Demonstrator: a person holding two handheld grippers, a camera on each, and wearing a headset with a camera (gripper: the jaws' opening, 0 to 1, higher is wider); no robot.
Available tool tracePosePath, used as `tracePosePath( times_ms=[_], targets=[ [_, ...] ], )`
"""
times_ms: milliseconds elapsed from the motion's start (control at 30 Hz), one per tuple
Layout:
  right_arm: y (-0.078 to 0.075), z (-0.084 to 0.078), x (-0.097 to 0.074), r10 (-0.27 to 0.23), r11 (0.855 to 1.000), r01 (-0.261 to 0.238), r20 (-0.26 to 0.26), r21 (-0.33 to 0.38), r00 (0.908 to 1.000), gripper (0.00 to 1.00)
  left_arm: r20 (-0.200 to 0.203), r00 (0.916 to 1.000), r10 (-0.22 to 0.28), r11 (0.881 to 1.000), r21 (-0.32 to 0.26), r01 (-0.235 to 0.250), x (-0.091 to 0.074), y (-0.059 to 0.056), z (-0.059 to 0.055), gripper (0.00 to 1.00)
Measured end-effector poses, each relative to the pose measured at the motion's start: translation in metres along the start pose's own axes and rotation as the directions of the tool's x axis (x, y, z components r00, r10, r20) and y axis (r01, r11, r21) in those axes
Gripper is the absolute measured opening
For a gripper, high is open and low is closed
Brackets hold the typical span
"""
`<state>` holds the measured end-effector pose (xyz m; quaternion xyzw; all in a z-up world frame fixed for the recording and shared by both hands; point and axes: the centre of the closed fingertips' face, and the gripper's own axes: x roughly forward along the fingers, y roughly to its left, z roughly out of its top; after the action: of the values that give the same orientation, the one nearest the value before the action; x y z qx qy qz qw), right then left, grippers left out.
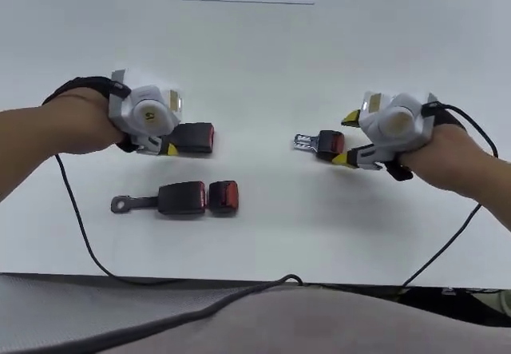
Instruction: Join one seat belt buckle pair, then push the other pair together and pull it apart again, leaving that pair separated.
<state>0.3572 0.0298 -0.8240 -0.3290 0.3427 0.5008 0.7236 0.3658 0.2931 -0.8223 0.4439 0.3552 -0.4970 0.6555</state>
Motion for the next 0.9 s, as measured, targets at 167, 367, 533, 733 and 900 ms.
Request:
tracePosePath(
  times_ms=[167, 367, 533, 733, 900],
  targets=[
    [0.008, 0.008, -0.018, -0.035, 0.998, 0.032, 0.052, 0.057, 0.9980, 0.47, 0.041, 0.9970, 0.065, 0.993, -0.100, -0.061, -0.027, -0.008, -0.008, 0.51],
    [0.022, 0.017, -0.042, -0.091, 0.988, 0.075, 0.117, 0.132, 0.9890, 0.54, 0.078, 0.9890, 0.125, 0.969, -0.225, -0.105, -0.054, -0.026, -0.019, 0.57],
    [0.033, 0.017, -0.058, -0.132, 0.975, 0.101, 0.154, 0.196, 0.9791, 0.63, 0.116, 0.9747, 0.191, 0.924, -0.358, -0.138, -0.076, -0.039, -0.026, 0.66],
    [0.044, 0.008, -0.070, -0.160, 0.963, 0.116, 0.168, 0.243, 0.9728, 0.73, 0.123, 0.9621, 0.243, 0.888, -0.428, -0.170, -0.098, -0.057, -0.038, 0.72],
    [0.056, 0.005, -0.078, -0.171, 0.958, 0.122, 0.179, 0.259, 0.9688, 0.82, 0.115, 0.9446, 0.307, 0.810, -0.552, -0.196, -0.111, -0.071, -0.057, 0.79]
  ],
)
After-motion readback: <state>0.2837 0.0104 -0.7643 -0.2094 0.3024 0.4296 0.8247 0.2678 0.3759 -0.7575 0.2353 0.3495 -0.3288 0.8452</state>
